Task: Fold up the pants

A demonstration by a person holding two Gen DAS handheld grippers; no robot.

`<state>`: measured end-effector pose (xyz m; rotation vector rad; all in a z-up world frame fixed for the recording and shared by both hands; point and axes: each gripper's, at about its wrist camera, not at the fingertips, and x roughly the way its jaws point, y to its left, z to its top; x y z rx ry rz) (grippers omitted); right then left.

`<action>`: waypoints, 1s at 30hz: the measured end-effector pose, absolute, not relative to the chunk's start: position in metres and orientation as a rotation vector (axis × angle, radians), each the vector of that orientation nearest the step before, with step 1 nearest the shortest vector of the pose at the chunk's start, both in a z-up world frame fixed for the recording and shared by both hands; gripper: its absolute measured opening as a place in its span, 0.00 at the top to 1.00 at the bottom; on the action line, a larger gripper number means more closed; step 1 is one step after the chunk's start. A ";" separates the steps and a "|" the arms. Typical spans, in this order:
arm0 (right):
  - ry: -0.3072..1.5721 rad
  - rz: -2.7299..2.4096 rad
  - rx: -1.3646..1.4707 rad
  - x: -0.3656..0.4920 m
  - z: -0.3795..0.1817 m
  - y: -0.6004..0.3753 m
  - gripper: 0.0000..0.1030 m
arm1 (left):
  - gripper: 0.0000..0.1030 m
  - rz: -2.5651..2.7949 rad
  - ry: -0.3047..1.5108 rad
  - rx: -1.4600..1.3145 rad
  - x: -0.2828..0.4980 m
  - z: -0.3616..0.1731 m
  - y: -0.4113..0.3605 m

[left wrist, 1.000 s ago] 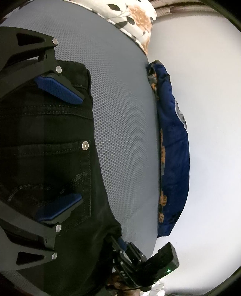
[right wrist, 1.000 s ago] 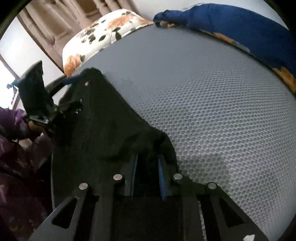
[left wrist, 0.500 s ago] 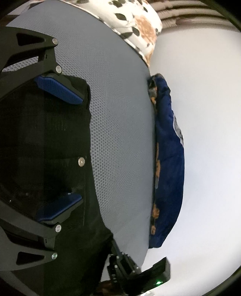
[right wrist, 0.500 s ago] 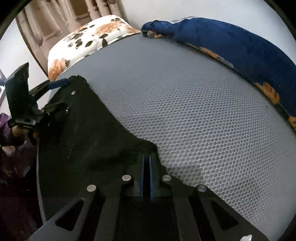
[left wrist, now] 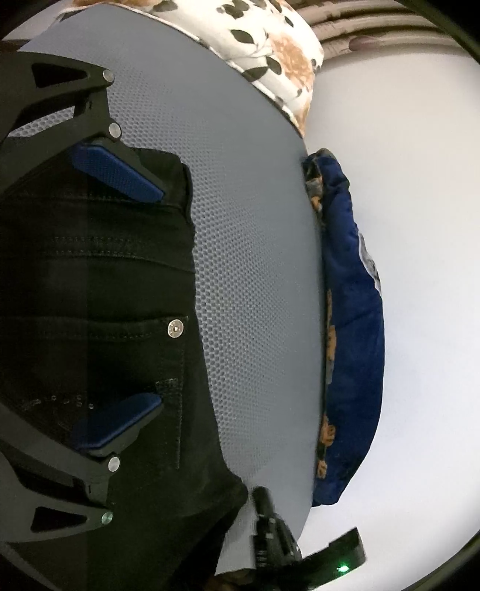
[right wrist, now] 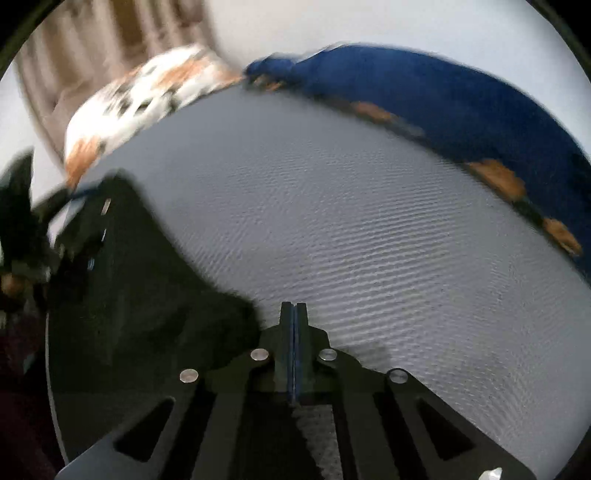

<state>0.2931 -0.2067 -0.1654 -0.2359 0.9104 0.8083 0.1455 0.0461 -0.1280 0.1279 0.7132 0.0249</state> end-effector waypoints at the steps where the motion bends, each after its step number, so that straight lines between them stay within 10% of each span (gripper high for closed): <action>1: 0.934 0.764 -0.179 0.299 -0.161 -0.217 0.95 | 0.01 0.021 0.719 0.126 0.146 -0.128 0.047; 4: 0.946 0.719 -0.043 0.290 -0.142 -0.241 0.88 | 0.01 0.034 0.738 0.088 0.145 -0.119 0.050; 8: 0.948 0.728 -0.066 0.238 -0.132 -0.239 0.31 | 0.01 0.046 0.702 0.066 0.143 -0.111 0.059; 16: 1.030 0.552 0.008 0.199 -0.173 -0.281 0.33 | 0.00 0.079 0.797 0.054 0.161 -0.133 0.077; 21: 0.847 0.508 0.645 0.153 -0.152 -0.392 0.25 | 0.00 0.034 0.757 -0.086 0.144 -0.109 0.098; 30: 0.689 0.190 0.927 -0.022 -0.173 -0.522 0.15 | 0.00 0.150 0.739 0.087 0.137 -0.115 0.158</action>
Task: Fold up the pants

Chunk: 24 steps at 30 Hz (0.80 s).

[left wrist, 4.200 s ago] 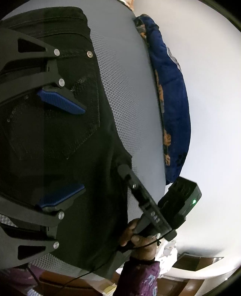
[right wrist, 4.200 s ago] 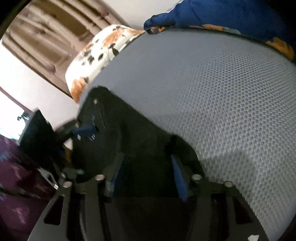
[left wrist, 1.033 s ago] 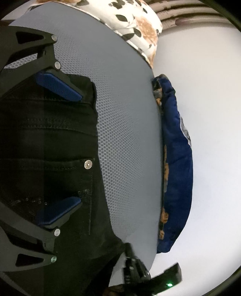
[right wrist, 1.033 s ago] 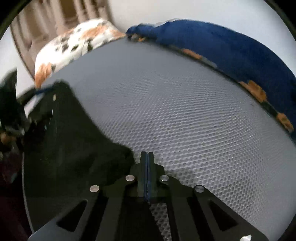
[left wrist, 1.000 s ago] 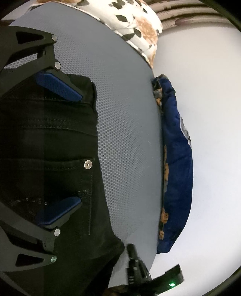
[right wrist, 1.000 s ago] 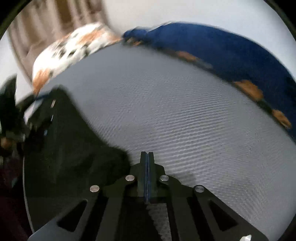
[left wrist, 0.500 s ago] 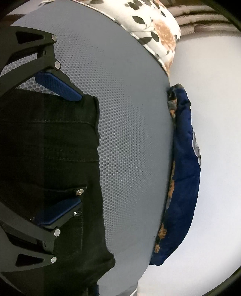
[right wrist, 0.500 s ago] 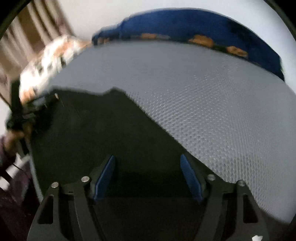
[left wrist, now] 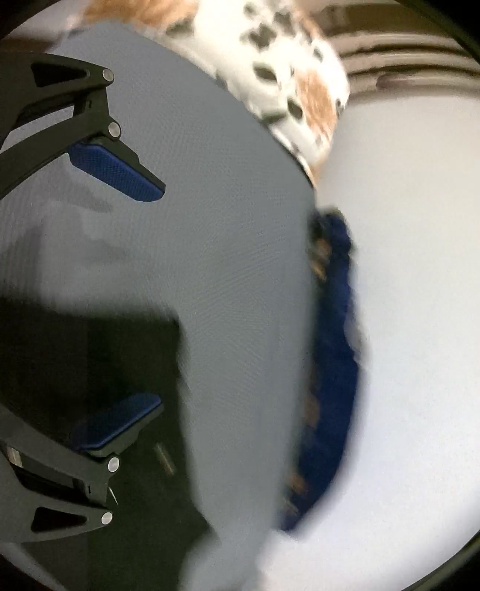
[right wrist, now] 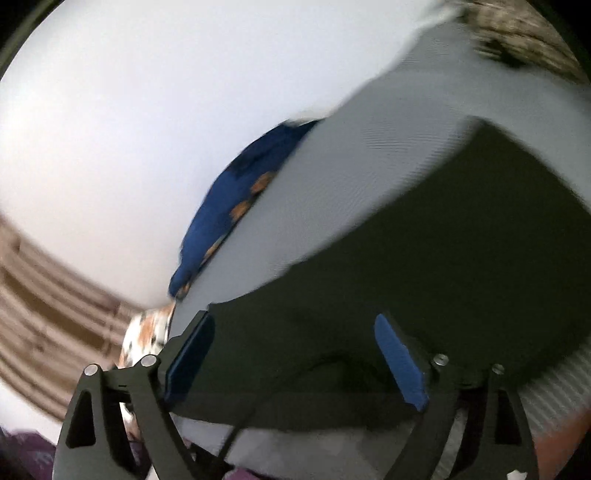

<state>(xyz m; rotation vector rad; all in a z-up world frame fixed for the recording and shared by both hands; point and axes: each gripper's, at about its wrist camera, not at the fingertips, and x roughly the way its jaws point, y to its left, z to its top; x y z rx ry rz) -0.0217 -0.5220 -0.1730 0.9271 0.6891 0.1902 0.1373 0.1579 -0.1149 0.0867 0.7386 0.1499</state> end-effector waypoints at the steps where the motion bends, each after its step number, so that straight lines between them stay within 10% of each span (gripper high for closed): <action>1: 0.691 0.156 0.941 -0.032 -0.177 -0.530 0.15 | 0.01 0.162 0.754 0.077 0.138 -0.117 0.166; 9: 0.583 -0.038 0.964 -0.115 -0.179 -0.580 0.11 | 0.01 0.209 0.500 -0.134 0.078 -0.052 0.177; 24: 0.418 0.027 1.316 -0.130 -0.239 -0.618 0.08 | 0.01 -0.196 0.514 0.375 0.044 -0.045 -0.025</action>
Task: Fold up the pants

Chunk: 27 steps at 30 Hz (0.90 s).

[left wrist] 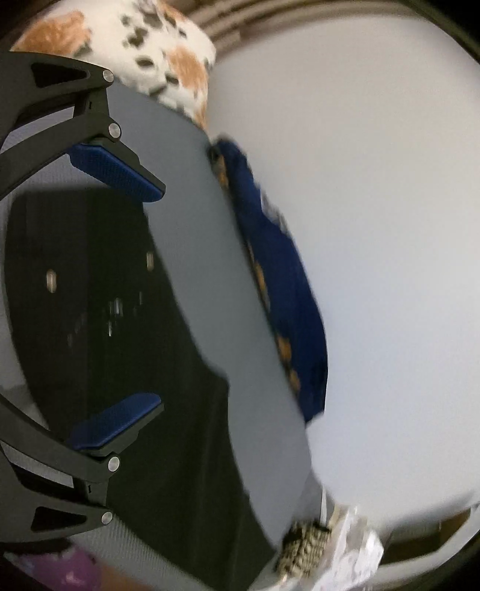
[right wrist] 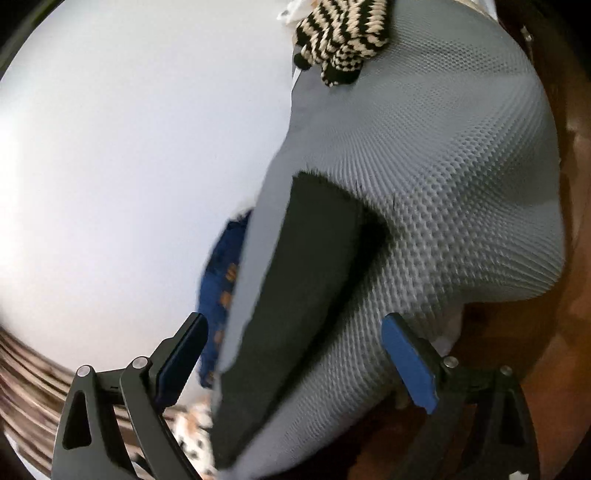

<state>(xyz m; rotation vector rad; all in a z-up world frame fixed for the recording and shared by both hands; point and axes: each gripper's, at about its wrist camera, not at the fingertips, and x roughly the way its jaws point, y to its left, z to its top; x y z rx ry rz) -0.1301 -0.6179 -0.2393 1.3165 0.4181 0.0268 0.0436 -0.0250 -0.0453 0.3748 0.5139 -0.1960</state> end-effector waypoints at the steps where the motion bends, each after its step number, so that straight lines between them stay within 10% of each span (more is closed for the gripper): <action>1: 0.396 0.046 1.343 -0.127 -0.243 -0.622 0.08 | 0.01 -0.206 0.518 0.373 0.044 -0.046 -0.032; 27: 0.273 0.124 1.328 -0.100 -0.237 -0.632 0.00 | 0.01 -0.289 0.681 0.384 0.064 -0.084 -0.095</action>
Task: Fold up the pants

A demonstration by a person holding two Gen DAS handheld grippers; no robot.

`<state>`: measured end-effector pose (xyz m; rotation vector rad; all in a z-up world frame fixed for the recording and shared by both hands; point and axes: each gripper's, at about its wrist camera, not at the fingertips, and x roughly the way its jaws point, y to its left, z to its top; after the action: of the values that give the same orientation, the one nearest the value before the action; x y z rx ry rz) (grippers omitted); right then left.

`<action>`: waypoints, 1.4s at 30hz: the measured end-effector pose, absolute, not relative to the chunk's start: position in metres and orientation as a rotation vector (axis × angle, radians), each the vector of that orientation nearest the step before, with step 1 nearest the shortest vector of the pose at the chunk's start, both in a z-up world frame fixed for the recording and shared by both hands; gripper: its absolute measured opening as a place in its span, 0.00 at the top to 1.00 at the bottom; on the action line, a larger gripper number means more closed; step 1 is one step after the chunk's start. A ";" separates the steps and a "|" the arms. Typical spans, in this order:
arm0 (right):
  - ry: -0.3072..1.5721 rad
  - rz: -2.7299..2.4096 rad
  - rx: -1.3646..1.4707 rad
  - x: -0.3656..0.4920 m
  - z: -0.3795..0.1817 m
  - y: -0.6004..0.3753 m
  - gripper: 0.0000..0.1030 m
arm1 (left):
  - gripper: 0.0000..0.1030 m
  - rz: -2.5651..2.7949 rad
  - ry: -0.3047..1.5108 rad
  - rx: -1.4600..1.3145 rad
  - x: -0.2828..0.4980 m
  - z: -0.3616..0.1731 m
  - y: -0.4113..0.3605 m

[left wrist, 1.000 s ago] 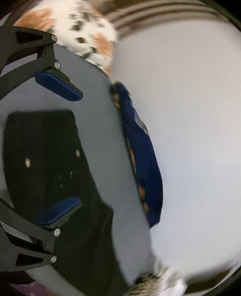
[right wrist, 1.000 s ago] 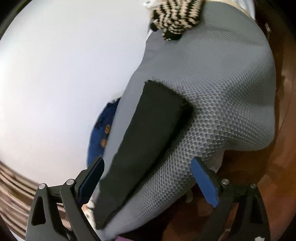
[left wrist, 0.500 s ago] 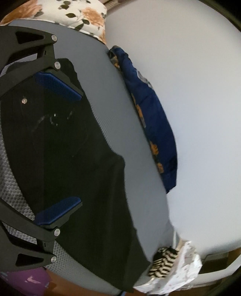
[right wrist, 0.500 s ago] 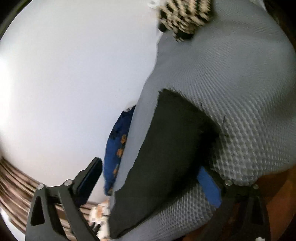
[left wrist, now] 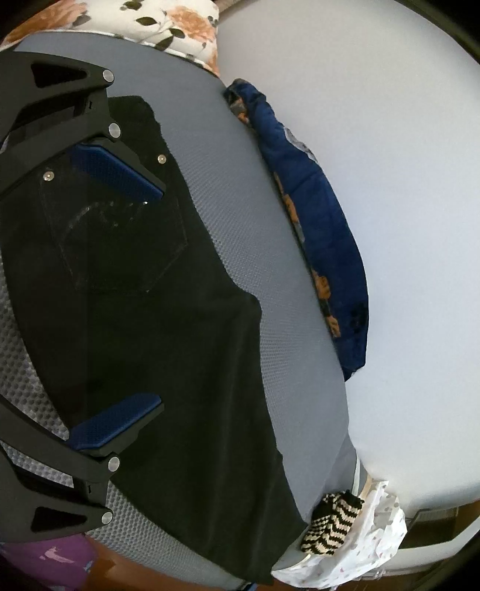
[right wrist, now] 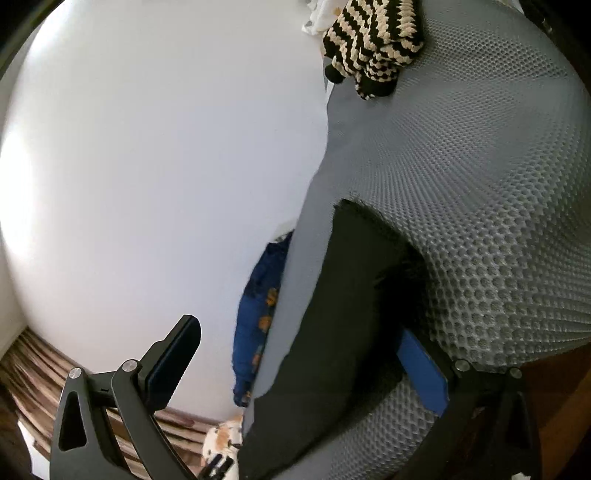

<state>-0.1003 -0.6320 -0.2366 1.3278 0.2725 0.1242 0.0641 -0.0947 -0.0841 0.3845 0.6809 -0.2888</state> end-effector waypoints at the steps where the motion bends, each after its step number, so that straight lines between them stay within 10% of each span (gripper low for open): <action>1: 0.307 0.104 1.295 -0.097 -0.234 -0.631 0.00 | 0.01 -0.294 0.681 0.383 0.064 -0.084 -0.096; 16: 0.515 -0.112 0.958 -0.065 -0.216 -0.620 0.10 | 0.01 -0.317 0.696 0.411 0.064 -0.092 -0.102; 17: 0.506 -0.106 0.961 -0.068 -0.217 -0.623 0.19 | 0.01 -0.321 0.693 0.418 0.063 -0.091 -0.103; 18: 0.494 -0.106 0.969 -0.073 -0.217 -0.626 0.56 | 0.01 -0.323 0.691 0.426 0.063 -0.091 -0.103; 20: 0.477 -0.064 0.977 -0.079 -0.215 -0.629 0.89 | 0.01 -0.318 0.680 0.442 0.062 -0.090 -0.104; 35: 0.592 -0.132 0.789 -0.054 -0.210 -0.612 0.22 | 0.01 -0.317 0.665 0.426 0.064 -0.083 -0.098; 40: 0.594 -0.055 0.818 -0.045 -0.214 -0.617 0.51 | 0.01 -0.319 0.694 0.409 0.067 -0.088 -0.100; 42: 0.614 -0.045 0.832 -0.035 -0.219 -0.622 0.88 | 0.01 -0.327 0.696 0.415 0.065 -0.089 -0.102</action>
<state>-0.0347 -0.6215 -0.2189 0.8319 0.6136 -0.0453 0.0651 -0.1021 -0.0892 0.4151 0.6960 -0.3270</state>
